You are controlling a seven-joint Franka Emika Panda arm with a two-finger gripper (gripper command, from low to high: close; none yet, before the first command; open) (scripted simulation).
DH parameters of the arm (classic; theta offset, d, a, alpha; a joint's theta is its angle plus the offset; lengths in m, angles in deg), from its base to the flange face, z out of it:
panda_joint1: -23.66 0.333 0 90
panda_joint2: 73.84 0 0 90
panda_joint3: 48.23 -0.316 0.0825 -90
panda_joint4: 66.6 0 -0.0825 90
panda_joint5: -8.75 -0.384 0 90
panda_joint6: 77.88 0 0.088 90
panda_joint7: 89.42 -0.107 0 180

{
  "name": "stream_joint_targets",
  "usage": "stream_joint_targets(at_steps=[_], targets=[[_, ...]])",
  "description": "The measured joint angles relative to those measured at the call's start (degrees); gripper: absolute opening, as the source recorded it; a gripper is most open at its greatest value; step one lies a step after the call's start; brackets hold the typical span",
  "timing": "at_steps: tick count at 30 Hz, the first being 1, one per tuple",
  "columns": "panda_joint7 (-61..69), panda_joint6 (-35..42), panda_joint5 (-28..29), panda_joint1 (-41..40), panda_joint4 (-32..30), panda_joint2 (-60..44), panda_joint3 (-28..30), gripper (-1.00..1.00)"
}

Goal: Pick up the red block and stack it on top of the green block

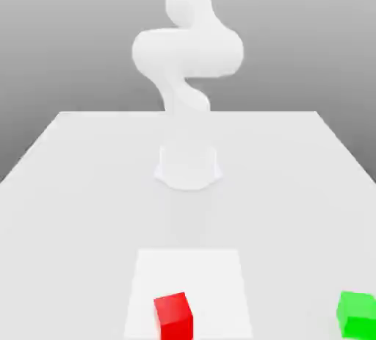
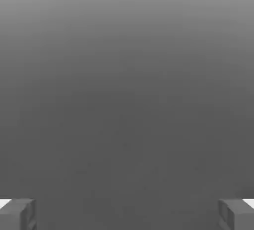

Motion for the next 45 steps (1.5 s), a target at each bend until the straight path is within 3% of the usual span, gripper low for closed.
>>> stream_joint_targets(at_steps=[13,19,25,30,31,38,42,45], targets=[[13.34,-9.55,-5.72,5.07,-3.82,-27.48,5.76,0.00],[18.21,-14.02,-6.64,5.35,-5.60,-39.83,6.24,0.00],[20.60,-18.70,-4.08,5.17,-7.47,-51.71,6.93,0.00],[22.75,-26.47,-6.04,3.62,-6.39,-61.99,5.03,0.00],[23.04,-27.57,-6.42,3.30,-6.19,-63.33,4.63,-1.00],[23.00,-27.48,-6.36,3.27,-6.20,-63.28,4.61,-1.00],[21.20,-21.61,-3.91,4.30,-7.36,-56.20,6.12,-1.00],[24.33,-17.97,-1.57,7.40,-5.61,-54.32,2.88,-1.00]])
